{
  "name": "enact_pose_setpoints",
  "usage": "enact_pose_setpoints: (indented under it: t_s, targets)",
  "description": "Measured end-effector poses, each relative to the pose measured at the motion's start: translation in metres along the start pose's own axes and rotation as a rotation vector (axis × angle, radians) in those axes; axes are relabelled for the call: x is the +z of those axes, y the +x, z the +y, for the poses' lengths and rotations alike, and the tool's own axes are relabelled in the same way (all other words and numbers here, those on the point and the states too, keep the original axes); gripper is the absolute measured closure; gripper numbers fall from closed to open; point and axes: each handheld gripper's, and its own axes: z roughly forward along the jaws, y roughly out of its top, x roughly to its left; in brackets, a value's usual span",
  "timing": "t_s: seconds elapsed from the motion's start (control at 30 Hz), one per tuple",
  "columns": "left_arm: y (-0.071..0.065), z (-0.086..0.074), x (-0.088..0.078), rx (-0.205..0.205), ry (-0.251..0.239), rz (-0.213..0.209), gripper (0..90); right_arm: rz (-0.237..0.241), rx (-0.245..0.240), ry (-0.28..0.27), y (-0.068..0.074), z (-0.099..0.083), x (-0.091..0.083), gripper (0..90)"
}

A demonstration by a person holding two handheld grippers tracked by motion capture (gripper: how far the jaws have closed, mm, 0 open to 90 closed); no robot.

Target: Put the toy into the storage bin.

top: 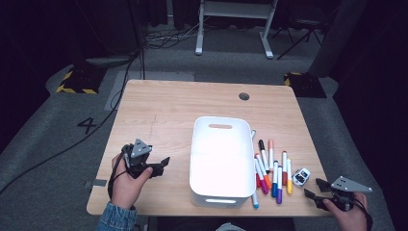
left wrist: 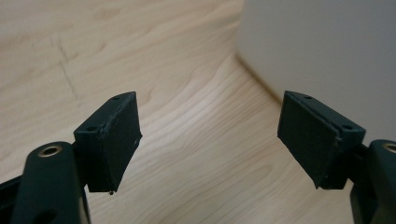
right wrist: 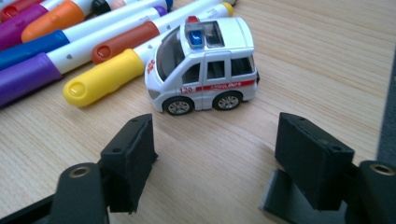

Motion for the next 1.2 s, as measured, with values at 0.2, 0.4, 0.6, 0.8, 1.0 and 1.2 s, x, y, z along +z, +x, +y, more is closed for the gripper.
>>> enact_pose_setpoints:
  t_s: [0.2, 0.4, 0.6, 0.8, 1.0, 1.2]
  targets:
    - [0.009, -0.018, 0.022, -0.003, 0.146, 0.008, 21.0, 0.009, -0.009, 0.021, 0.0, 0.008, -0.013, 35.3]
    - [0.011, -0.034, 0.035, 0.002, 0.202, 0.017, 20.6, -0.027, 0.028, 0.073, 0.001, 0.028, -0.026, 25.9]
    - [0.011, -0.043, 0.039, 0.021, 0.161, 0.025, 16.5, -0.01, 0.024, 0.033, 0.0, 0.049, -0.029, 17.4]
    - [0.008, -0.047, 0.039, 0.002, 0.13, 0.044, 15.2, 0.045, -0.062, 0.068, 0.004, 0.078, -0.013, 21.8]
    - [0.008, -0.047, 0.039, 0.001, 0.13, 0.045, 15.0, 0.077, -0.11, 0.048, 0.008, 0.102, -0.001, 23.2]
    - [0.008, -0.047, 0.039, 0.002, 0.13, 0.044, 15.0, 0.096, -0.065, 0.023, 0.013, 0.128, 0.02, 24.0]
